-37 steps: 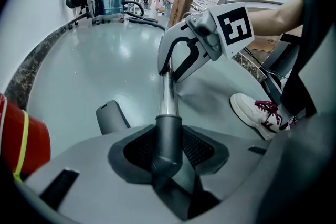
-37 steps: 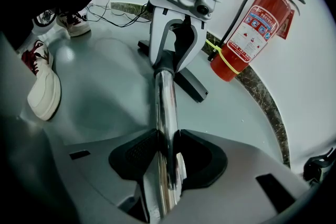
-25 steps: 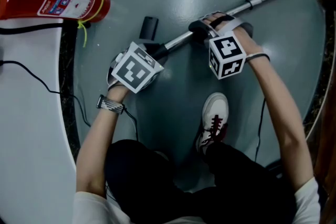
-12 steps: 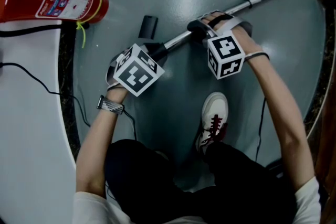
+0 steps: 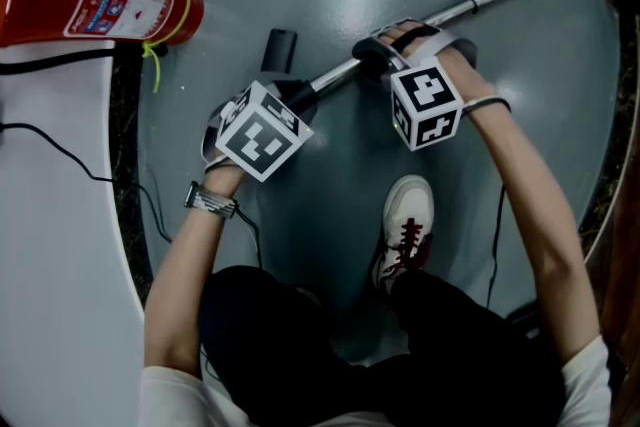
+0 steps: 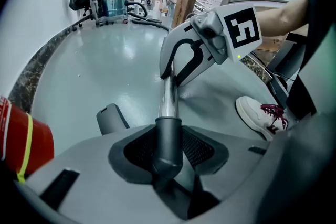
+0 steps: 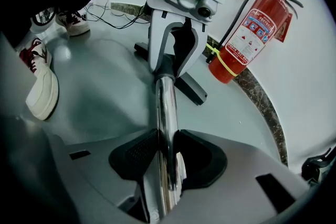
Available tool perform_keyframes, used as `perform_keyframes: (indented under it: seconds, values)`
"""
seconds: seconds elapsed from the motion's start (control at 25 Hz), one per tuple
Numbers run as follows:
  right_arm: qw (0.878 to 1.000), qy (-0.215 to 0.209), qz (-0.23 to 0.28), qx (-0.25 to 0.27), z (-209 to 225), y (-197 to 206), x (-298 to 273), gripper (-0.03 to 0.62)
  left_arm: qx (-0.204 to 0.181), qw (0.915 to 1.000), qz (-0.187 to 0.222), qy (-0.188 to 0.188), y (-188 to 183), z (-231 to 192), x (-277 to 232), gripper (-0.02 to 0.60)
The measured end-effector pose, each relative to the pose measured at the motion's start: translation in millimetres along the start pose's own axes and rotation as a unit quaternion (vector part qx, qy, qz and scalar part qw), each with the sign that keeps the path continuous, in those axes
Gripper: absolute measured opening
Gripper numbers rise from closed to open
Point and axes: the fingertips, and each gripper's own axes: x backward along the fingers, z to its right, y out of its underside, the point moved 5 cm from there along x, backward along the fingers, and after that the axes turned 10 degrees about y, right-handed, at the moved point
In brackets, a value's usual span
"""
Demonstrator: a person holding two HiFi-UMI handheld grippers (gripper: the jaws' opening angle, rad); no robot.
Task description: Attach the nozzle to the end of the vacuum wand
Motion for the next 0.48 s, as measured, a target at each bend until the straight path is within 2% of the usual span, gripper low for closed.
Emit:
perform_keyframes:
  seconds: [0.12,0.28,0.48]
  values:
    - [1.000,0.000,-0.002,0.003,-0.5,1.5,-1.1,0.152,-0.010,0.9999,-0.003,0.001,-0.9,0.6,-5.0,0.161]
    - [1.000,-0.004,0.000,0.001,-3.8,3.2,-3.4,0.152,-0.003,0.9999,0.007,0.013,1.6,0.8,-10.5,0.161]
    - [1.000,-0.005,0.001,0.001,-6.2,5.1,-5.5,0.152,-0.006,0.9999,-0.005,0.012,-0.3,-0.1,-10.0,0.161]
